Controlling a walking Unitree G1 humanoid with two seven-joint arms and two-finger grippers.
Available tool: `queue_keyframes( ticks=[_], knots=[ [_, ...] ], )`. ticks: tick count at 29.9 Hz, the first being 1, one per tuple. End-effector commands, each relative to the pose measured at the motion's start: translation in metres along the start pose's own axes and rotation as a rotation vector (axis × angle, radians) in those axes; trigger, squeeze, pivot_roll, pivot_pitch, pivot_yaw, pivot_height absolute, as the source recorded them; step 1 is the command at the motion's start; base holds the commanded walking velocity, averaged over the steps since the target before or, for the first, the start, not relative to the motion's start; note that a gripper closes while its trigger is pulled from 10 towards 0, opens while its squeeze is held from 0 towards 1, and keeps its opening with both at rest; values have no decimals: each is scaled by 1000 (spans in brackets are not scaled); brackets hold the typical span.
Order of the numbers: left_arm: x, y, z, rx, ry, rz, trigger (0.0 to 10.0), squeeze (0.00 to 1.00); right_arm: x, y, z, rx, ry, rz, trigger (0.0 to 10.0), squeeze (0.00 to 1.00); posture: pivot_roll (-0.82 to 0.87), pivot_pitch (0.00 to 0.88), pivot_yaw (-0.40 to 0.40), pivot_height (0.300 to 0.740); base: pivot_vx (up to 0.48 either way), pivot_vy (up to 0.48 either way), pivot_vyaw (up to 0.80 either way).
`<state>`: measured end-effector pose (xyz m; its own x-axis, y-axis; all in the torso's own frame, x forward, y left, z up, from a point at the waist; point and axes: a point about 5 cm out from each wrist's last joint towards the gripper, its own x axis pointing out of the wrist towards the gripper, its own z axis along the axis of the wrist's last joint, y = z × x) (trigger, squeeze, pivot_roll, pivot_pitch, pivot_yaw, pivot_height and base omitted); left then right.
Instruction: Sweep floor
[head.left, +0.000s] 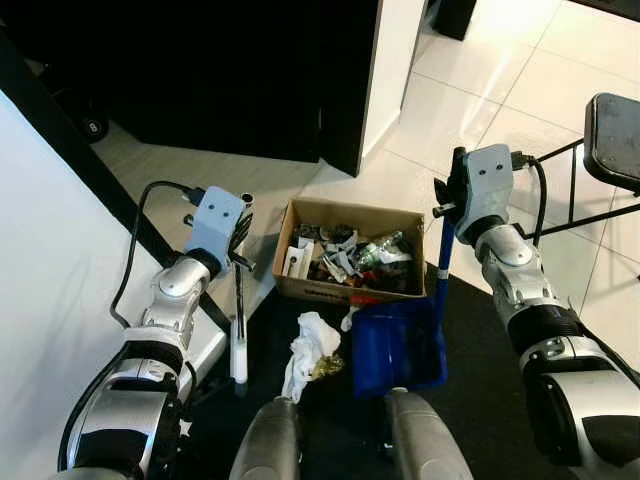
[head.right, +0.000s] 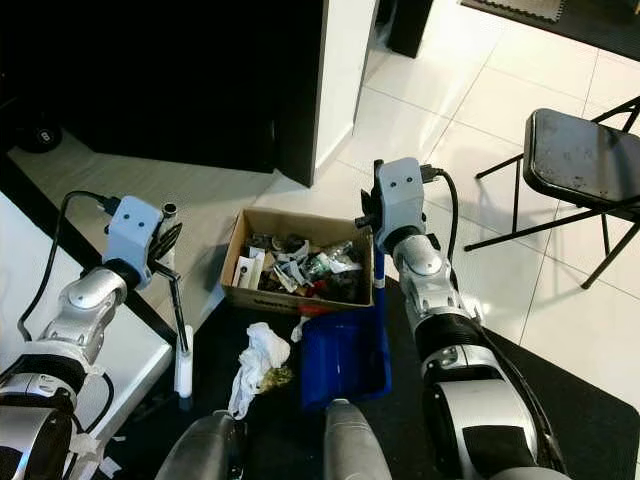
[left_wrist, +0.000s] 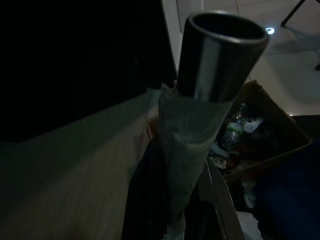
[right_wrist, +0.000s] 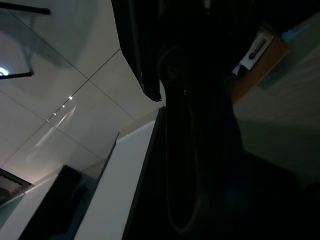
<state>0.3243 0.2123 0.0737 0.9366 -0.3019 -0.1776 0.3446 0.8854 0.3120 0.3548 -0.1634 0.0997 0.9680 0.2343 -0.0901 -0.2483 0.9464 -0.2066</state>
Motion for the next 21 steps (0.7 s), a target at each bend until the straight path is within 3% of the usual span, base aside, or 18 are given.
queue_keyframes(
  ticks=[1,7,21],
  knots=[
    [0,0,-1,14,3,1,10000,0,-1,6,-4,-26,5,16,10000,0,17,104,-20,740,0,0,0],
    [6,-7,0,-6,15,-10,10000,0,-3,24,-17,-42,51,43,10000,0,21,105,-24,740,0,0,0],
    [33,-50,13,-115,24,-94,10000,0,7,40,-10,-60,48,30,10000,0,17,103,-21,740,0,0,0]
  ],
)
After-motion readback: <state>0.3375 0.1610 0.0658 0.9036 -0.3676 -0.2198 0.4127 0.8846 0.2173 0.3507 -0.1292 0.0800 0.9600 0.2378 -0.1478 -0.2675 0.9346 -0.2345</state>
